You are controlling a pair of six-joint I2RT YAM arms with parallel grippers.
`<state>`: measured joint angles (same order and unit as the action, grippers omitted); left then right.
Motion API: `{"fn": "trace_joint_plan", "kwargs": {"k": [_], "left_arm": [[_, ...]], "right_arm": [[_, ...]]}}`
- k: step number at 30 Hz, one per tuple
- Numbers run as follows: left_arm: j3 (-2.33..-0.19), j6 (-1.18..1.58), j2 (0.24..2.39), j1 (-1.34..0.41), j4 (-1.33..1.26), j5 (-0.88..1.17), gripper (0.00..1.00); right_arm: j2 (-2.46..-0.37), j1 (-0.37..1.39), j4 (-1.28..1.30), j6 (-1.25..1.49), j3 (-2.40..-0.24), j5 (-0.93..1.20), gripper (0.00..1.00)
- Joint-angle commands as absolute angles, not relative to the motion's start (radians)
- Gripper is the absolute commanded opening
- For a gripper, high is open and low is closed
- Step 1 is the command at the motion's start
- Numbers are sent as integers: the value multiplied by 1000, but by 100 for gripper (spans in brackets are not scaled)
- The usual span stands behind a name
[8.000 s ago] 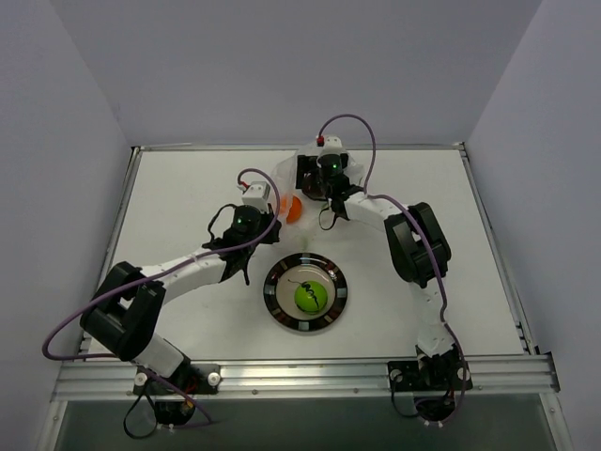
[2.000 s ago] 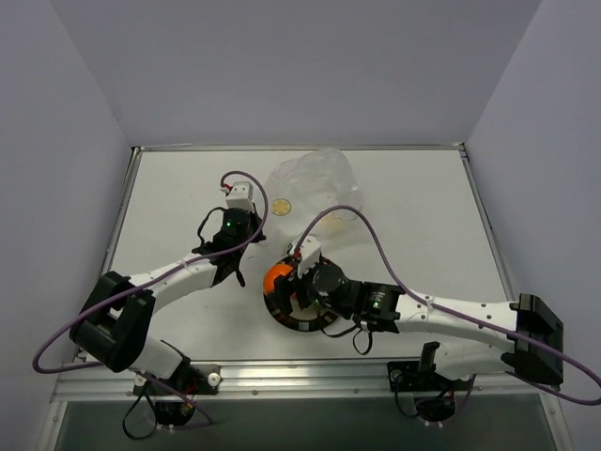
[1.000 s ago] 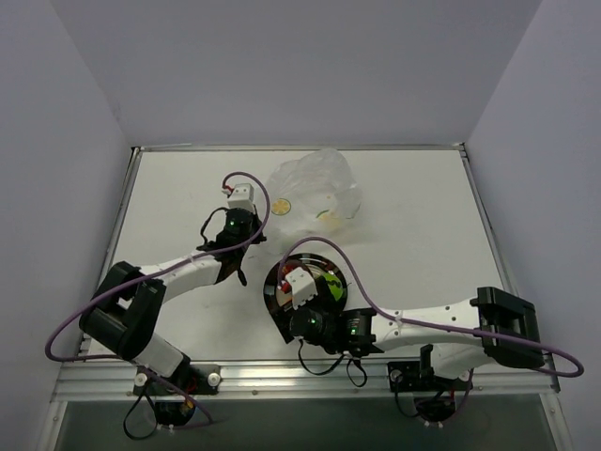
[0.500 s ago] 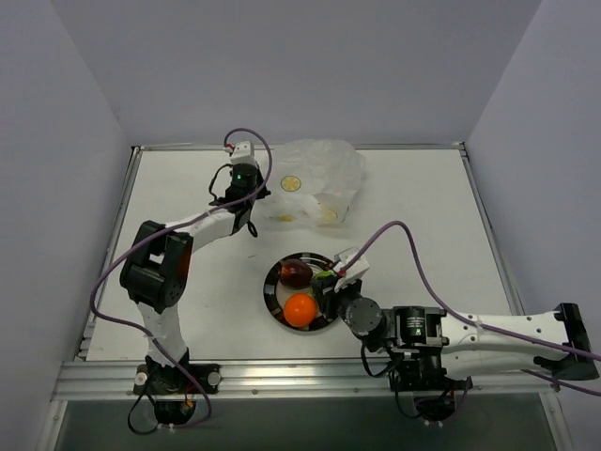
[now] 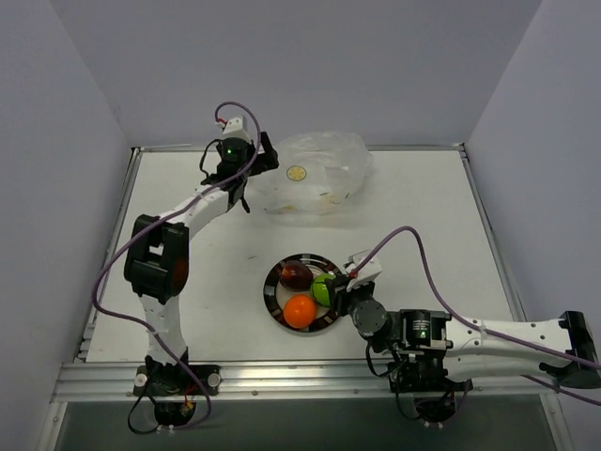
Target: Take the fake fruits out of the plastic bag
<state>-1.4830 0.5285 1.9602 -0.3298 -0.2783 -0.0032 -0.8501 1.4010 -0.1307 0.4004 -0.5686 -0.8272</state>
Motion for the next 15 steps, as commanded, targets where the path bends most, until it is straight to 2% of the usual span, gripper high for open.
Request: {"fn": "trace_joint_plan", "kwargs": {"k": [1, 3, 6, 8, 9, 10, 15], "left_arm": [[-1506, 540, 1754, -305, -224, 28, 95], [-1485, 534, 1679, -305, -195, 23, 95], [-1451, 535, 1525, -305, -97, 67, 94], [-1396, 555, 1390, -314, -37, 148, 94], [-1366, 563, 1341, -321, -26, 149, 94], [-1330, 568, 1233, -325, -15, 173, 94], [-1169, 505, 927, -334, 211, 183, 94]], "right_arm": [[-835, 1396, -155, 423, -565, -877, 32], [-810, 1396, -156, 428, -566, -880, 39], [-756, 1393, -172, 414, -568, -896, 56], [-724, 1388, -175, 405, -580, -926, 93], [-724, 1388, -175, 405, -580, -945, 93], [-710, 1387, -169, 405, -592, -965, 100], [-651, 1384, -85, 420, -667, -1060, 100]]}}
